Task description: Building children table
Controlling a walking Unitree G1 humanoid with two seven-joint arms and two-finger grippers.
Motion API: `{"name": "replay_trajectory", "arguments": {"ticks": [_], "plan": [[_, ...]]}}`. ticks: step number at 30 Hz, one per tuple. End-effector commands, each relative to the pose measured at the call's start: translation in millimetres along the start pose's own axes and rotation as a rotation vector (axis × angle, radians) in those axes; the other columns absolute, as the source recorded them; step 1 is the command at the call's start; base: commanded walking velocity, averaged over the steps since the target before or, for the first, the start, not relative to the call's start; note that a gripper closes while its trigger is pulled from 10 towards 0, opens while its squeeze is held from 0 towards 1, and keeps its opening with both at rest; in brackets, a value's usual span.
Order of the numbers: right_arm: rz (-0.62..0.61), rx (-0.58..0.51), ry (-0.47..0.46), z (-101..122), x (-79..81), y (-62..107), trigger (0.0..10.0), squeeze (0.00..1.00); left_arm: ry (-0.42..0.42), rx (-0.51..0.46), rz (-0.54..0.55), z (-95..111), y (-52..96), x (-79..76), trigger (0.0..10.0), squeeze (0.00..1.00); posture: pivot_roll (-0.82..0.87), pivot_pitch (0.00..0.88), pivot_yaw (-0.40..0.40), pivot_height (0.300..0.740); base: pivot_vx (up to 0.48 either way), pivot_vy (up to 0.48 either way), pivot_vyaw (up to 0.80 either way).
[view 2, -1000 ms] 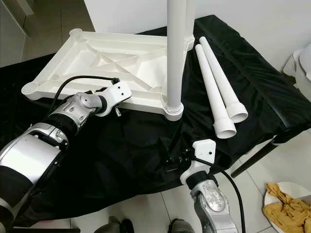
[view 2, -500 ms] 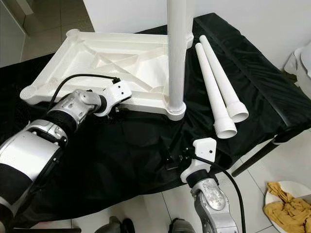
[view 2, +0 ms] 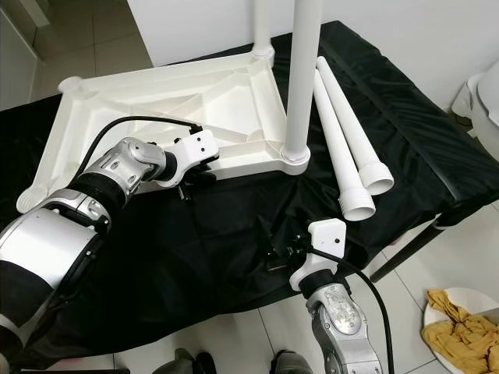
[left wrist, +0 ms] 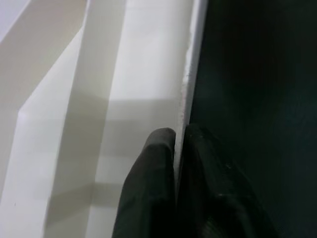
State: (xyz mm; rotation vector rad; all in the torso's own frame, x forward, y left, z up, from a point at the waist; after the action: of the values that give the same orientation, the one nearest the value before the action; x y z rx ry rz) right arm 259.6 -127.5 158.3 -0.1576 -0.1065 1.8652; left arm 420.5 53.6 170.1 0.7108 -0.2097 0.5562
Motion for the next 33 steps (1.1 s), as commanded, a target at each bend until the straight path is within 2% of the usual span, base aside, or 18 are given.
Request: {"name": "replay_trajectory", "arguments": {"ticks": [1,6,8,10,13,15,19,23,25,29,31,32,33], "plan": [[0.004,0.020,-0.004,-6,2.7,0.3,10.0,0.00,0.140,0.065,0.014,-36,-3.9,-8.4,0.0,0.00,-0.22,0.163,0.162,0.740,0.000,0.000,0.00],[0.000,0.018,-0.002,-6,2.3,-1.7,10.0,0.00,0.179,0.041,0.042,-32,-7.9,-9.6,0.0,0.00,-0.21,0.159,0.160,0.740,0.000,0.000,0.00],[0.000,0.014,-0.003,-6,2.4,-4.3,10.0,0.00,0.236,0.002,0.096,-24,-13.9,-9.9,0.0,0.00,-0.21,0.159,0.156,0.740,0.000,0.000,0.00],[0.001,0.012,-0.003,-5,2.6,-5.0,10.0,0.00,0.251,-0.006,0.116,-22,-15.6,-9.8,0.0,0.00,-0.21,0.159,0.156,0.740,0.000,0.000,0.00],[0.003,0.008,-0.002,-4,3.0,-6.6,10.0,0.00,0.368,-0.047,0.271,-15,-18.0,0.0,0.0,0.00,-0.21,0.160,0.154,0.740,0.000,0.000,0.00],[0.003,0.008,-0.001,-4,3.0,-6.7,10.0,0.00,0.389,-0.052,0.294,-14,-18.1,1.4,0.0,0.00,-0.21,0.160,0.154,0.740,0.000,0.000,0.00],[-0.001,0.006,0.000,-4,2.8,-7.0,10.0,0.00,0.464,-0.044,0.455,-19,-16.0,10.5,0.0,0.00,-0.21,0.165,0.152,0.740,0.000,0.000,0.00],[-0.002,0.005,0.000,-3,2.6,-7.3,10.0,0.00,0.479,-0.042,0.474,-20,-15.8,11.1,0.0,0.00,-0.21,0.165,0.152,0.740,0.000,0.000,0.00],[-0.007,0.000,-0.002,-2,2.4,-8.2,10.0,0.00,0.502,-0.024,0.557,-27,-11.6,17.0,0.0,0.00,-0.22,0.167,0.155,0.740,0.000,0.000,0.00],[-0.008,-0.002,-0.003,-1,2.4,-8.5,10.0,0.00,0.518,-0.019,0.591,-30,-9.5,19.5,0.0,0.00,-0.22,0.167,0.155,0.740,0.000,0.000,0.00],[-0.013,-0.007,-0.004,0,3.1,-9.0,10.0,0.00,0.484,0.020,0.738,-43,5.3,34.9,0.0,0.00,-0.22,0.171,0.160,0.740,0.000,0.000,0.00],[-0.013,-0.007,-0.004,0,3.1,-9.0,10.0,0.00,0.484,0.020,0.738,-43,5.3,34.9,0.0,0.00,-0.22,0.171,0.160,0.740,0.000,0.000,0.00],[-0.016,-0.006,-0.005,0,2.9,-8.7,10.0,0.00,0.478,0.028,0.809,-49,14.3,43.3,0.0,0.00,-0.22,0.171,0.160,0.740,0.000,0.000,0.00]]}}
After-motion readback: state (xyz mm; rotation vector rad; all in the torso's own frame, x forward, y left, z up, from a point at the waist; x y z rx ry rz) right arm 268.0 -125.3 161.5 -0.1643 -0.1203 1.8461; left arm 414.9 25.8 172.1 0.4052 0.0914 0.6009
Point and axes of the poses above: a point about 5 cm out from each wrist's last joint towards the gripper, its own y axis pointing back from the gripper into the wrist, its own z axis along the axis of the wrist's last joint, x = y × z, the point moved 4 cm from there along -y, pointing out of the wrist towards the gripper, and after that the axes turned 4 degrees about y, right-handed, at the moved point
